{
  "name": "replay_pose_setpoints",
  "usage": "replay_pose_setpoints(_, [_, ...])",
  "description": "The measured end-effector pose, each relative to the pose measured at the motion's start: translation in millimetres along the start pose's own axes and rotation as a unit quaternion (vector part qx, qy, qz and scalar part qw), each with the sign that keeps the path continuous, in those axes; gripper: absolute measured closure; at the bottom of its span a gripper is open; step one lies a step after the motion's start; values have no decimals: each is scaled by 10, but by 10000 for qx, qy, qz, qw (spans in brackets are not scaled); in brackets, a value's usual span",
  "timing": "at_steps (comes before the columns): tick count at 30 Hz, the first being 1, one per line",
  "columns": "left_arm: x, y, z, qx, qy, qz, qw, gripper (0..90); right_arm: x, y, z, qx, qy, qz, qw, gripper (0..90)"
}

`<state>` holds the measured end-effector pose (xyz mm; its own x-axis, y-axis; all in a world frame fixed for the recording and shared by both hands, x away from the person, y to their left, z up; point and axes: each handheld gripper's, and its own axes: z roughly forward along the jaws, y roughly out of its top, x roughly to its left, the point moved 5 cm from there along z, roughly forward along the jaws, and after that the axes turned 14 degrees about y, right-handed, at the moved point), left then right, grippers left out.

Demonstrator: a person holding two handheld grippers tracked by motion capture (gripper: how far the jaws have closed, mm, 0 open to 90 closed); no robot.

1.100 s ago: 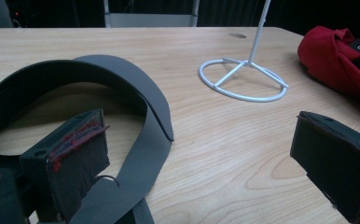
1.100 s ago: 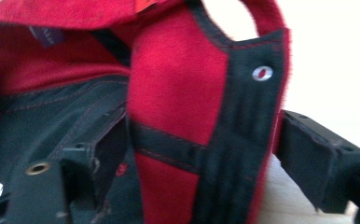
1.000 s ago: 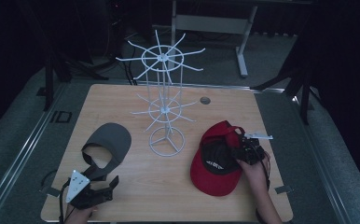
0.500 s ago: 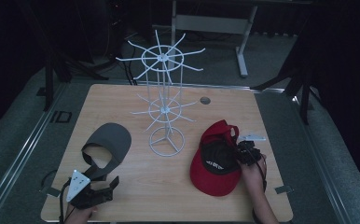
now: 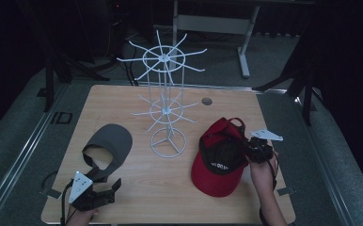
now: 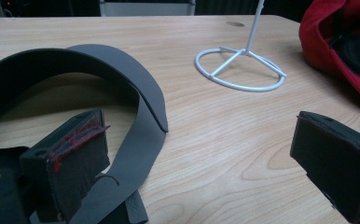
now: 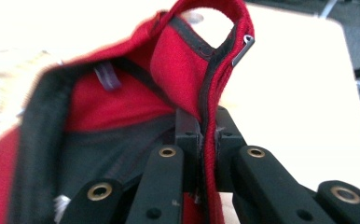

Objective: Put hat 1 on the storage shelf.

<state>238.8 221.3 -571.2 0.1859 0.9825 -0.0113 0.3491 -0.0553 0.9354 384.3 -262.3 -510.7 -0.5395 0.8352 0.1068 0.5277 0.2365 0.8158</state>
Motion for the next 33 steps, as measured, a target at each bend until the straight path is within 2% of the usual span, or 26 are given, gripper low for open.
replay_pose_setpoints(3, [-1,0,1,9,-13,-5,10000,44,40,65,-69,-97,33,-60,9999,841])
replay_pose_setpoints(7, [-4,2,-1,5,-29,-4,10000,44,141,235,-267,-439,90,-160,9989,841])
replay_pose_setpoints(13, [-19,9,-3,34,-97,-41,9999,44,234,412,-496,-789,200,-244,9964,841])
replay_pose_setpoints(18, [-54,23,-1,188,-222,-94,9995,50,304,511,-674,-1039,233,-290,9939,841])
replay_pose_setpoints(20, [-84,27,-3,267,-349,-102,9990,51,331,550,-733,-1107,250,-360,9929,841])
replay_pose_setpoints(23, [-131,55,-21,237,-457,-64,9987,51,352,604,-806,-1203,259,-383,9917,841])
replay_pose_setpoints(25, [-160,89,-43,195,-597,-120,9980,51,358,633,-846,-1245,252,-411,9910,841])
replay_pose_setpoints(28, [-208,144,-72,183,-939,-153,9953,51,366,664,-898,-1279,255,-446,9905,840])
replay_pose_setpoints(29, [-227,170,-90,151,-1119,-139,9935,51,367,669,-908,-1284,286,-421,9904,840])
replay_pose_setpoints(30, [-242,186,-99,107,-1201,-122,9926,51,364,675,-919,-1294,331,-395,9903,840])
replay_pose_setpoints(32, [-290,225,-123,63,-1347,73,9908,51,363,682,-933,-1284,333,-404,9903,840])
replay_pose_setpoints(33, [-323,253,-139,40,-1399,236,9899,51,364,686,-943,-1271,319,-421,9905,840])
